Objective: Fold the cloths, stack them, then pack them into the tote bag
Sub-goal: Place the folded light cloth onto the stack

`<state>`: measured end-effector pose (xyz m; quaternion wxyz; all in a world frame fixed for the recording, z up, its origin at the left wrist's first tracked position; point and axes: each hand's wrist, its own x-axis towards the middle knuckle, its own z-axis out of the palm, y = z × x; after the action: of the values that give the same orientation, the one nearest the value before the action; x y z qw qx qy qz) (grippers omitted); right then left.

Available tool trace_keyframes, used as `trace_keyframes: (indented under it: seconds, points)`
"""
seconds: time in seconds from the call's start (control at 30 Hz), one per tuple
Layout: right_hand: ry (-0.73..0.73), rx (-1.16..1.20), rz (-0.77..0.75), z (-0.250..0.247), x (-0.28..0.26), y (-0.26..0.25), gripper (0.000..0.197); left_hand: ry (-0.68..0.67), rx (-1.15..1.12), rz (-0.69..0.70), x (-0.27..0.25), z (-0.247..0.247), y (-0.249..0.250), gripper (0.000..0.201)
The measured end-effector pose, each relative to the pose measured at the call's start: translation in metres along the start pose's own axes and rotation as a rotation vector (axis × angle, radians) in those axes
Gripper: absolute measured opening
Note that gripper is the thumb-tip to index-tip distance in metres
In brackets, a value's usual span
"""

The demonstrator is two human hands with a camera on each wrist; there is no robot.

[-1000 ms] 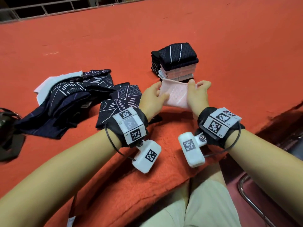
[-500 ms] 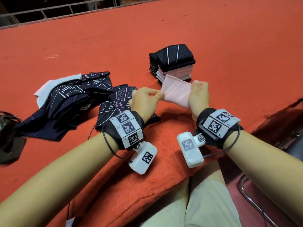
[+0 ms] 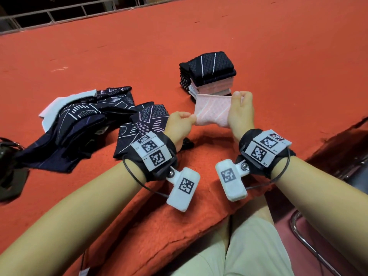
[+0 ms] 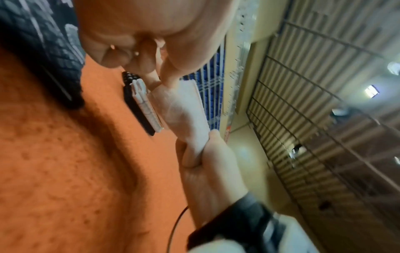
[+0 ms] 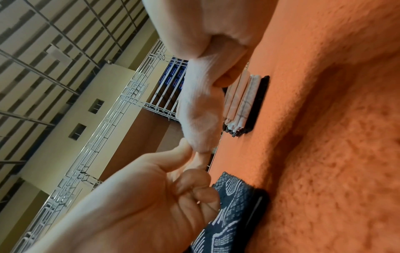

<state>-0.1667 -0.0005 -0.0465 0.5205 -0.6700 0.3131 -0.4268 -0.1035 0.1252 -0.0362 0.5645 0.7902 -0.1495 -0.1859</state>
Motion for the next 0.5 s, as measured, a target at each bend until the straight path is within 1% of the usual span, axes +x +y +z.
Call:
trace_keyframes:
  seconds: [0.07,0.13,0.23,0.27,0.37,0.4,0.43,0.47,0.5]
  points:
    - [0.002,-0.013,-0.033,-0.004,0.003,-0.001,0.028,-0.085,-0.063,-0.115,-0.002,-0.003,0.004,0.013]
    - [-0.006,-0.030,-0.064,-0.008,0.006,0.000,0.024,-0.110,-0.045,-0.134,0.001,-0.007,0.006,0.026]
    - [-0.056,-0.022,-0.121,-0.011,0.007,-0.002,0.007,-0.102,-0.026,-0.079,0.006,-0.009,0.017,0.050]
    - [-0.078,-0.023,-0.142,-0.011,0.006,-0.004,0.005,-0.120,-0.044,-0.081,0.004,-0.007,0.024,0.061]
    - [-0.123,-0.032,-0.223,-0.007,0.002,-0.006,0.007,-0.140,-0.081,-0.133,0.005,0.006,0.039,0.118]
    - [-0.126,-0.044,-0.251,-0.006,0.000,-0.007,0.007,-0.139,-0.093,-0.129,0.010,0.011,0.039,0.128]
    - [-0.124,-0.052,-0.269,-0.006,-0.001,-0.008,0.008,-0.130,-0.088,-0.110,0.011,0.015,0.041,0.126]
    - [-0.123,-0.058,-0.270,-0.006,0.000,-0.008,0.010,-0.108,-0.068,-0.073,0.008,0.018,0.044,0.113]
    - [-0.126,-0.064,-0.257,-0.008,0.000,-0.008,0.014,-0.079,-0.032,-0.029,0.004,0.020,0.047,0.095]
